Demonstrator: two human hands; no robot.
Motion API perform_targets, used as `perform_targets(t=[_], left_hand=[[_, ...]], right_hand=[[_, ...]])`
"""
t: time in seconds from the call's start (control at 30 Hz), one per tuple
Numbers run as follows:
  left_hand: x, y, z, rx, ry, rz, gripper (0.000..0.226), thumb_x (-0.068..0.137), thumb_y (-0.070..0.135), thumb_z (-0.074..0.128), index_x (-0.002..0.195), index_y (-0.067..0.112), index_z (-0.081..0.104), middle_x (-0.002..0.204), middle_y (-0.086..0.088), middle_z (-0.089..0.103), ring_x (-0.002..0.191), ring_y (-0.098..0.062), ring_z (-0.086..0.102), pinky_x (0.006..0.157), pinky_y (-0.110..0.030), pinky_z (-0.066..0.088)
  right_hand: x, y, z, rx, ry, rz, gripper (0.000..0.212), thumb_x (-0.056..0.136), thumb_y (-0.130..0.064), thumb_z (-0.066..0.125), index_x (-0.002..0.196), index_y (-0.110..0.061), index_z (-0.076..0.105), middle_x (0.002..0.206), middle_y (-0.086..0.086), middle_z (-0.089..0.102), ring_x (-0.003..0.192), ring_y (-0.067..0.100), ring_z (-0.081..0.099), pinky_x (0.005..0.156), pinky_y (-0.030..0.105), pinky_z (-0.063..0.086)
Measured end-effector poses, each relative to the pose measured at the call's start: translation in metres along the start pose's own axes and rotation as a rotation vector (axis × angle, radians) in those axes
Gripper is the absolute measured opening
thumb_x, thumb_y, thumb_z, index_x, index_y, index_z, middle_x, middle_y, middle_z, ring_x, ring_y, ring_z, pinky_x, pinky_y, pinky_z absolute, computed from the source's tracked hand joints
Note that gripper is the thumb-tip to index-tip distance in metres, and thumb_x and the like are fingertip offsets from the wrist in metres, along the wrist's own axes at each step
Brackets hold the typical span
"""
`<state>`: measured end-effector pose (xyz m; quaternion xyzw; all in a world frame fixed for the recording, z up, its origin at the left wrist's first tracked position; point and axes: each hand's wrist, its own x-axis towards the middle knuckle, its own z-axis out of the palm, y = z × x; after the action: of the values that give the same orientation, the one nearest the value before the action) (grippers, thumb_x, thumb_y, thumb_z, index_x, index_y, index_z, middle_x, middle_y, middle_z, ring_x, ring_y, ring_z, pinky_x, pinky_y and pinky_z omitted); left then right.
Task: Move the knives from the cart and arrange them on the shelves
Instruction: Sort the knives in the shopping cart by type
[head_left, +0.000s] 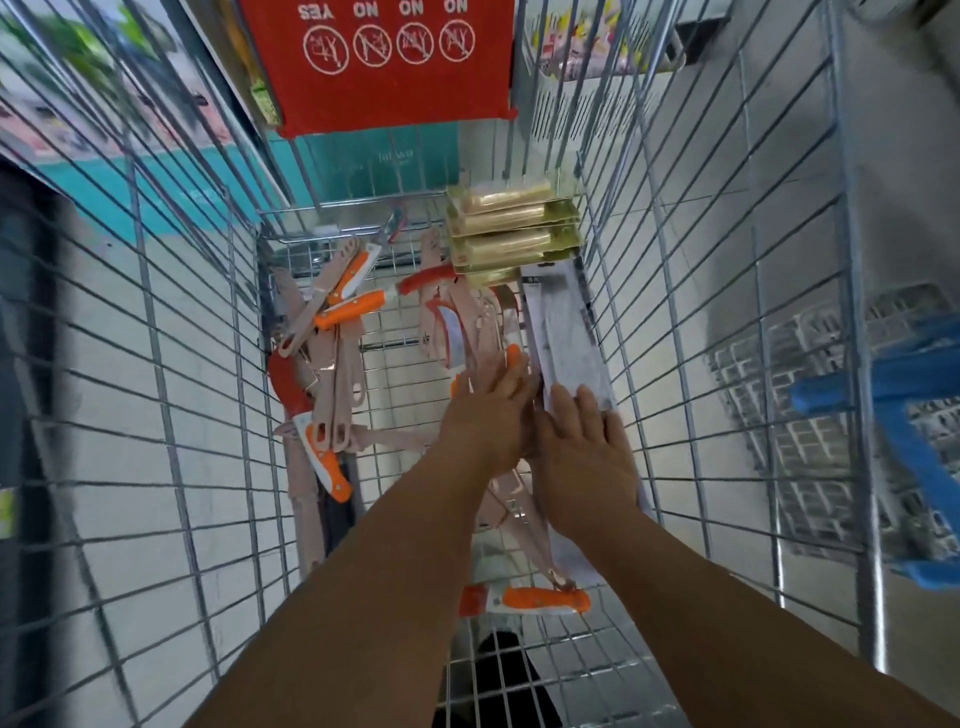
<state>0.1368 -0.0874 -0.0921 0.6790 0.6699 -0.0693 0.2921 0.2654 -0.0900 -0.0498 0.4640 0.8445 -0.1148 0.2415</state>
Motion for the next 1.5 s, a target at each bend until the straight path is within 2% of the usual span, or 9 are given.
perform_targets(t=[0.17,0.4,0.6,0.8,0.93,1.07,1.2,1.3,1.5], left_hand=[[-0.017,-0.013,0.012,0.124,0.041,-0.027,0.06,0.096,0.046,0.043,0.148,0.027,0.022,0.159,0.0,-0.019,0.146,-0.03,-0.007,0.108,-0.056,0.023],[-0.063,-0.023,0.024,0.107,0.02,-0.098,0.063,0.098,0.038,0.043,0.152,0.021,0.015,0.154,-0.001,-0.034,0.146,-0.029,-0.014,0.113,-0.054,0.017],[-0.107,-0.023,0.026,0.069,-0.073,-0.072,0.051,0.099,0.034,0.041,0.144,0.011,0.033,0.154,-0.004,-0.032,0.147,-0.028,-0.011,0.112,-0.056,0.021],[-0.127,-0.023,0.019,-0.091,-0.094,-0.079,0.044,0.1,0.031,0.041,0.142,0.021,0.038,0.161,0.002,-0.003,0.147,-0.023,0.006,0.117,-0.052,0.013],[-0.129,-0.036,0.008,-0.129,-0.011,-0.113,0.054,0.098,0.026,0.045,0.149,0.025,0.026,0.157,0.0,0.023,0.141,-0.024,0.026,0.112,-0.048,0.025],[-0.131,-0.048,-0.003,-0.125,0.056,-0.135,0.04,0.097,0.024,0.042,0.137,0.021,0.04,0.136,-0.003,0.046,0.123,-0.026,0.044,0.101,-0.044,0.038],[-0.121,-0.052,-0.015,-0.193,0.047,-0.217,0.041,0.096,0.025,0.045,0.136,0.016,0.042,0.136,-0.005,0.046,0.124,-0.026,0.043,0.104,-0.043,0.037],[-0.103,-0.054,-0.023,-0.29,0.085,-0.275,0.046,0.095,0.026,0.045,0.139,0.018,0.039,0.137,-0.005,0.046,0.126,-0.026,0.042,0.106,-0.041,0.037],[-0.066,-0.077,-0.036,-0.342,0.193,-0.432,0.055,0.094,0.024,0.048,0.146,0.018,0.028,0.15,-0.005,0.033,0.137,-0.026,0.032,0.112,-0.041,0.032]], right_hand=[[0.003,-0.003,-0.007,-0.039,-0.028,-0.005,0.066,0.095,-0.029,0.043,0.15,-0.014,0.009,0.158,0.009,-0.009,0.146,0.033,-0.012,0.118,0.049,-0.002],[0.001,-0.005,-0.005,-0.071,-0.007,0.003,0.062,0.094,-0.023,0.042,0.148,-0.011,0.015,0.158,0.01,-0.008,0.146,0.034,-0.008,0.119,0.048,0.001],[-0.005,-0.014,-0.001,-0.116,-0.065,0.038,0.071,0.095,-0.027,0.042,0.152,-0.01,0.002,0.158,0.014,-0.018,0.145,0.036,-0.011,0.119,0.05,-0.003],[-0.009,-0.024,-0.006,-0.099,-0.08,0.074,0.068,0.096,-0.025,0.038,0.153,-0.017,0.001,0.159,0.01,-0.018,0.146,0.034,-0.011,0.119,0.048,-0.001],[-0.007,-0.024,-0.006,-0.118,-0.16,0.093,0.087,0.087,-0.041,0.055,0.153,-0.018,0.002,0.16,0.008,-0.01,0.146,0.033,-0.009,0.119,0.047,-0.002],[-0.003,-0.024,-0.007,-0.099,-0.092,0.081,0.07,0.094,-0.047,0.041,0.151,-0.017,0.015,0.16,0.007,0.001,0.147,0.032,-0.001,0.119,0.048,0.005],[0.009,-0.028,-0.004,0.001,-0.068,0.041,0.074,0.092,-0.059,0.038,0.15,-0.024,0.009,0.16,0.007,-0.008,0.147,0.034,-0.006,0.116,0.053,0.003],[0.02,-0.023,0.0,-0.038,-0.107,-0.062,0.065,0.096,-0.042,0.039,0.151,-0.027,0.009,0.16,0.008,-0.013,0.146,0.033,-0.012,0.117,0.054,0.0],[0.041,-0.028,-0.02,-0.01,-0.061,-0.085,0.054,0.093,-0.033,0.046,0.142,-0.015,0.033,0.158,0.009,0.01,0.147,0.03,0.002,0.118,0.046,0.01]])
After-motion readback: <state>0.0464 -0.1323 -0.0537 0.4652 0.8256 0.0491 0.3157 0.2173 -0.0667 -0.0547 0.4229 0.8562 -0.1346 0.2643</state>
